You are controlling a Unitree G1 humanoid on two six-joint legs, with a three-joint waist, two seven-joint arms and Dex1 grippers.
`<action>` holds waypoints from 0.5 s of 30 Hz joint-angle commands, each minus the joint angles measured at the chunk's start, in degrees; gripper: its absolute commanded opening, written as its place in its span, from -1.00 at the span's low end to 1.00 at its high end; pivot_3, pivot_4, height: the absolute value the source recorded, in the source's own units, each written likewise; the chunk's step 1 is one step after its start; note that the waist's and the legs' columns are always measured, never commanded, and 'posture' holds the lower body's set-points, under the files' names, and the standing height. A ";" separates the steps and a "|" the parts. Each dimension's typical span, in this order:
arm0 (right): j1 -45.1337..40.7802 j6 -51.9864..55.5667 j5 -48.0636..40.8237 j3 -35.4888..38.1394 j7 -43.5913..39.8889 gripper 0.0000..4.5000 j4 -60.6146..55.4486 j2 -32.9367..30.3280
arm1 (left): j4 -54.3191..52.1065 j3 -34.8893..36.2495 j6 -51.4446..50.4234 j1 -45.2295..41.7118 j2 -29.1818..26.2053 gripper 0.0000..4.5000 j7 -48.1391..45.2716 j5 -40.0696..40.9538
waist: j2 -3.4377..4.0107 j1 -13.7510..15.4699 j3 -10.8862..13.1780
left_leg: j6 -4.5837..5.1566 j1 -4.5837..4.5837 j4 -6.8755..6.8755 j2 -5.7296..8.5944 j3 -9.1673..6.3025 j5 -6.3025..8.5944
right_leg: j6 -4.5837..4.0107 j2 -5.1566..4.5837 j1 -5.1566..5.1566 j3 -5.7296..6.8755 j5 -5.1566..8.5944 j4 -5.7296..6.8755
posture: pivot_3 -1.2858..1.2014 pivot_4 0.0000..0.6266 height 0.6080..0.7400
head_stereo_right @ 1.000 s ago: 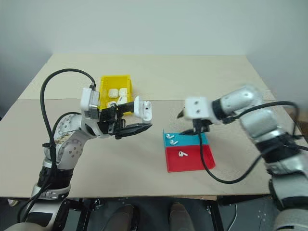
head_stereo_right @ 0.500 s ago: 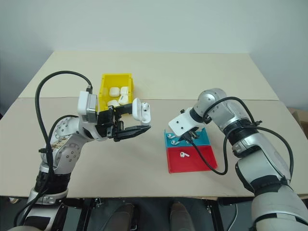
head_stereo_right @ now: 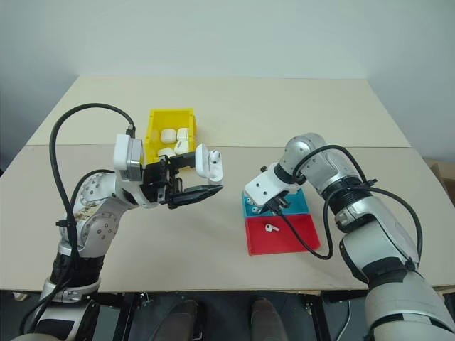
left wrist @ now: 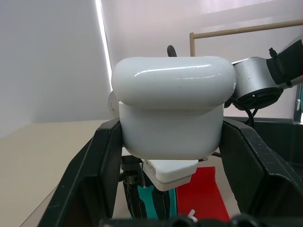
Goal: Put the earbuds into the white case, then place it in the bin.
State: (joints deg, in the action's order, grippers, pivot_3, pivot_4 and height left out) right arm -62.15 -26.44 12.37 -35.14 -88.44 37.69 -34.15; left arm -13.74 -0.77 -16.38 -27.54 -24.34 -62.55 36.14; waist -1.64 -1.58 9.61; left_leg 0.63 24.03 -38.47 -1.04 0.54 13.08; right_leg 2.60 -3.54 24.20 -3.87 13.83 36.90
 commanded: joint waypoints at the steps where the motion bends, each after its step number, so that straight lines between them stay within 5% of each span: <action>1: 0.07 0.01 0.13 1.09 -1.08 -0.27 -1.26 0.14 | -2.33 0.47 1.21 0.32 0.01 0.23 0.49 0.32 | 0.00 0.02 0.00 | 0.00 0.00 0.00 0.00 0.00 0.00 | 0.00 0.00 0.00 0.00 0.00 0.01 | 0.03 -0.52 1.00; 15: 1.43 -0.71 2.92 0.34 0.54 -0.27 -1.03 1.01 | -2.87 0.48 1.05 0.51 -0.15 0.23 1.45 0.39 | 0.00 0.22 0.00 | 0.00 -0.03 -0.05 0.01 0.00 0.00 | 0.00 0.00 -0.02 0.00 0.00 0.08 | 0.03 -0.52 1.00</action>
State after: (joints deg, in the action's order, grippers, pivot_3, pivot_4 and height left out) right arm -60.89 -26.39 14.51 -35.14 -87.99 37.56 -33.04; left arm -14.27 -0.79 -16.38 -26.91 -24.35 -61.36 36.12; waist -1.63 -1.36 9.61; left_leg 0.62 23.97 -38.52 -1.03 0.55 13.08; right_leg 2.60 -3.54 24.15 -3.88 13.83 36.98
